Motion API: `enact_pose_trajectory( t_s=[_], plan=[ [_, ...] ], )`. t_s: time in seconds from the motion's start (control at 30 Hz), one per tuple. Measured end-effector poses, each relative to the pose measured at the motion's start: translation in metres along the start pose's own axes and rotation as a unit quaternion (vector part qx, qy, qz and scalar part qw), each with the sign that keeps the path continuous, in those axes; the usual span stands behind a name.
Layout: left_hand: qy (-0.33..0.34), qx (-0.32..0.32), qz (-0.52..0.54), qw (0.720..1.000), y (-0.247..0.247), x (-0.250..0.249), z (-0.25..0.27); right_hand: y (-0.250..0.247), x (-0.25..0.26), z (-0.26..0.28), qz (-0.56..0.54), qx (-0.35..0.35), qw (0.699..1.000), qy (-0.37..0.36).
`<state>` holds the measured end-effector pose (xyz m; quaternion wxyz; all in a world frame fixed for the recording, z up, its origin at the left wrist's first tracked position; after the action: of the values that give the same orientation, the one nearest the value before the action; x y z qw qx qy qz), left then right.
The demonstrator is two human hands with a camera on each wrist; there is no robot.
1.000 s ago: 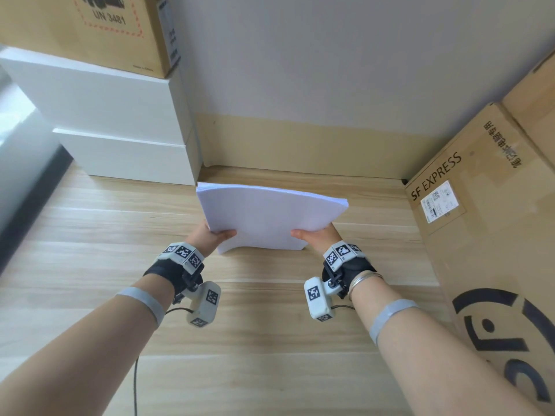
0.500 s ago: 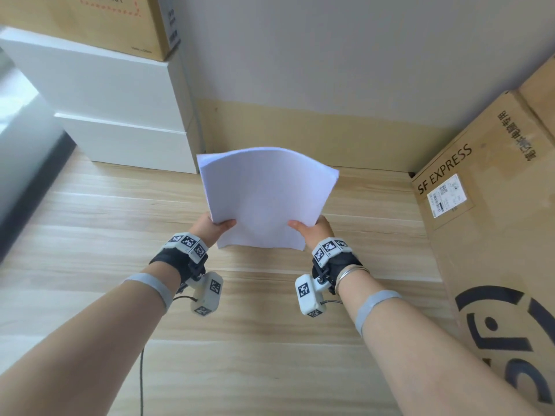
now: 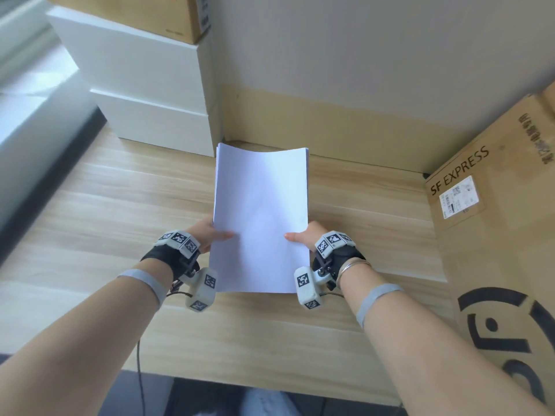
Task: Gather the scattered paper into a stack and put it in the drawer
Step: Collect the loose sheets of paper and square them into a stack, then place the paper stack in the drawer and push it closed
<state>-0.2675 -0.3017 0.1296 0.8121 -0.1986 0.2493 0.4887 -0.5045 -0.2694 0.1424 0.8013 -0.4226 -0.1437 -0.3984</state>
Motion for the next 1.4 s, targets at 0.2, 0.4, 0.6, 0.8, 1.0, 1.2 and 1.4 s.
enact_pose_trajectory(
  t_s=[0.2,0.4,0.6,0.8,1.0,1.2,1.4],
  plan=[
    [0.003,-0.003,0.042,0.999,-0.008,0.026,0.019,0.028,0.0,0.016,0.021,0.026,0.999,0.009],
    [0.0,-0.064,0.053,0.997,-0.054,0.087,0.029,0.078,0.013,0.048,-0.031,0.029,0.999,-0.01],
    [0.011,-0.089,0.071,0.993,-0.075,0.137,0.087,0.148,0.001,0.058,-0.08,0.04,0.995,-0.049],
    [0.034,-0.079,0.084,0.993,-0.099,0.197,0.134,0.182,0.047,0.127,-0.176,-0.029,0.978,-0.112],
    [0.014,-0.087,0.106,0.99,-0.127,0.269,0.174,0.251,0.059,0.162,-0.218,-0.008,0.966,-0.136],
    [-0.023,-0.1,0.107,0.989,-0.151,0.344,0.202,0.322,0.066,0.188,-0.219,0.044,0.963,-0.153],
    [-0.065,-0.114,0.132,0.983,-0.17,0.409,0.219,0.382,0.059,0.195,-0.142,0.101,0.972,-0.159]
  ],
)
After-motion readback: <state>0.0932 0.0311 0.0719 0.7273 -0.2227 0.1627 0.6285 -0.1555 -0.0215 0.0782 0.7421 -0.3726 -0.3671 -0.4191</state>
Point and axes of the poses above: each hand's wrist, its own z-axis away from the middle knuckle, its own y-axis out of the palm, x = y × z, the point moved 10 cm from there along -z, towards the middle knuckle, and after that the axes turned 9 degrees about -y, right-handed, at the moved point
